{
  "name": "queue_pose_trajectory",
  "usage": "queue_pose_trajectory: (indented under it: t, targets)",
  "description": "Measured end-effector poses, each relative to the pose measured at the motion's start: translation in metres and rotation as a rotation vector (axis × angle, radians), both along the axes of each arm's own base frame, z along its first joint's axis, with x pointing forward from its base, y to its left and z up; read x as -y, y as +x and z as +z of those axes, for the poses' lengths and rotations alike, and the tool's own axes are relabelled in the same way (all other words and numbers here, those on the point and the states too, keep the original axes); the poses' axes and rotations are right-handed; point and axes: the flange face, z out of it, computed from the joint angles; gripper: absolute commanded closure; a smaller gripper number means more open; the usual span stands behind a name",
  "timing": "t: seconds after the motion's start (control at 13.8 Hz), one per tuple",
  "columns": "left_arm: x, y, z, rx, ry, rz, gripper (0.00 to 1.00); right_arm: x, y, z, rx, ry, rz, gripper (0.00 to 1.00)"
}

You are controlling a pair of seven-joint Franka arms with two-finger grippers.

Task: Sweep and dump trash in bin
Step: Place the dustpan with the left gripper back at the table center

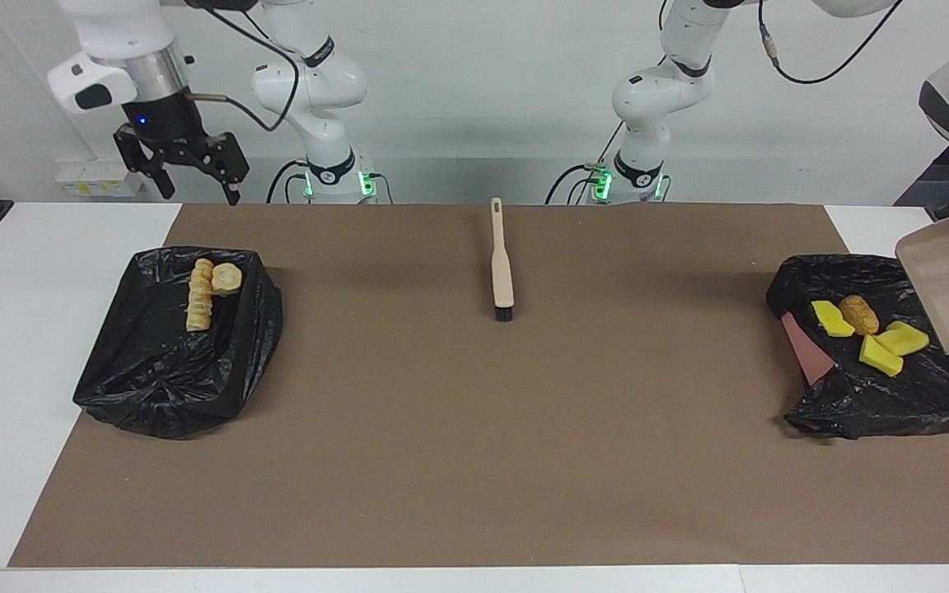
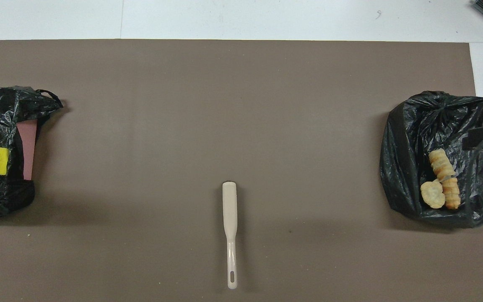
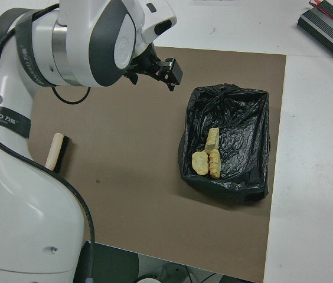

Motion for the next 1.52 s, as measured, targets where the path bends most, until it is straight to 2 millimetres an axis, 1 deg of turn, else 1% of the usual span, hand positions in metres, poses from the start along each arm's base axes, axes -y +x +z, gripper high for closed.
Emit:
queue_pose_trajectory:
  t: [0.15,0.29,0.44,0.58,0.73,0.94,1.09,1.23,1.31,1.38,1.52]
  targets:
    - [0.011,0.0,0.0,0.002,-0.042,0.011,1.0,0.007,0.0,-0.001,-0.001,0.024,-0.017,0.0]
    - [0.032,0.002,-0.007,0.005,-0.158,0.032,1.0,0.015,-0.001,-0.001,0.0,0.039,-0.033,0.0]
    - [0.055,0.003,-0.017,0.028,-0.287,0.084,1.0,0.014,-0.001,-0.001,-0.001,0.039,-0.031,0.0]
    - [0.082,0.004,-0.027,0.094,-0.414,0.207,1.0,0.012,-0.002,0.001,0.003,0.039,-0.027,0.0]
    - [0.118,0.004,-0.034,0.168,-0.501,0.355,1.0,0.012,-0.005,0.006,0.011,0.04,-0.016,0.0]
    - [0.186,0.003,-0.041,0.259,-0.616,0.576,1.0,0.016,-0.015,0.016,0.021,0.031,0.057,0.0]
    - [0.244,0.001,-0.044,0.344,-0.674,0.741,1.0,0.02,-0.019,0.02,0.027,0.031,0.07,0.0]
    - [0.305,-0.004,-0.045,0.411,-0.738,0.893,1.0,0.018,-0.019,0.018,0.022,0.032,0.074,0.0]
    - [0.331,-0.008,-0.045,0.437,-0.764,0.975,1.0,0.018,-0.019,0.016,0.019,0.032,0.076,0.0]
    - [0.354,-0.013,-0.045,0.459,-0.786,1.054,1.0,0.018,-0.018,0.015,0.016,0.032,0.079,0.0]
    - [0.394,-0.022,-0.044,0.496,-0.818,1.192,1.0,0.018,-0.018,0.013,0.012,0.032,0.079,0.0]
